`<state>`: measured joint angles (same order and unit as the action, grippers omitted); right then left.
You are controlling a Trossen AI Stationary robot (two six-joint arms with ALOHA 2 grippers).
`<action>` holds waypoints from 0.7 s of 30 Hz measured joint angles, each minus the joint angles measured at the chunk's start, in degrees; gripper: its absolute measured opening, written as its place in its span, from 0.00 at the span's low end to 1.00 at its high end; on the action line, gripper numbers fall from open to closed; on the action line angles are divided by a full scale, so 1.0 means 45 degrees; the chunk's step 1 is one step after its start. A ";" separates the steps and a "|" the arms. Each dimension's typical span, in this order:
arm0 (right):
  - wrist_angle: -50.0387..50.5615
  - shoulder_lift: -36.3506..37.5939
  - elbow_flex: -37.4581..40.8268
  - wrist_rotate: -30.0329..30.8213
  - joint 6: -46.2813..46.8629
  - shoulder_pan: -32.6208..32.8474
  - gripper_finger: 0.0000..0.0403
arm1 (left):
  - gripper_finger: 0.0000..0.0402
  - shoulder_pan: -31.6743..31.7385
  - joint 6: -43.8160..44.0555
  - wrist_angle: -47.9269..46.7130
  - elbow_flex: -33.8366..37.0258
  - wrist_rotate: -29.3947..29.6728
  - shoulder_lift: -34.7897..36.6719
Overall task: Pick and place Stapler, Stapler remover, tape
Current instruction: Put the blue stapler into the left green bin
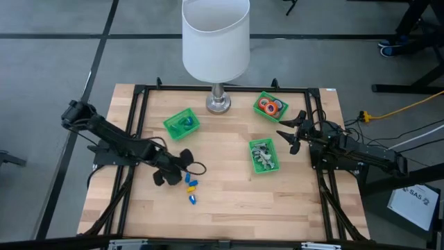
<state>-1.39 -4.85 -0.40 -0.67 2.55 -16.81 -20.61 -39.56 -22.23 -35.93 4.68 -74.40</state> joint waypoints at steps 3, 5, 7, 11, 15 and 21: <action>-0.0002 -0.0002 -0.0001 0.0001 -0.0002 0.0003 0.55 | 0.42 0.0138 -0.0948 -0.0698 -0.0962 0.0046 -0.1086; -0.0005 0.0002 0.0003 0.0000 -0.0005 0.0003 0.55 | 0.42 0.0141 -0.1239 -0.1095 -0.1471 0.0066 -0.1674; 0.0000 0.0000 -0.0002 0.0002 -0.0002 0.0001 0.55 | 0.42 0.0083 -0.1487 -0.1497 -0.1812 0.0060 -0.2064; -0.0005 0.0002 -0.0002 0.0000 -0.0004 0.0002 0.55 | 0.42 -0.0122 -0.2302 -0.1688 -0.1985 -0.0315 -0.2415; -0.0005 0.0002 0.0003 0.0000 -0.0005 0.0003 0.55 | 0.42 -0.0269 -0.3281 -0.1633 -0.1985 -0.0697 -0.2580; 0.0000 0.0000 -0.0002 0.0000 -0.0005 0.0003 0.55 | 0.42 -0.0115 -0.4694 -0.0999 -0.1985 -0.0785 -0.3070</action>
<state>-1.39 -4.85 -0.40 -0.67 2.52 -16.80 -21.12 -60.68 -26.73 -44.86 1.14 -88.21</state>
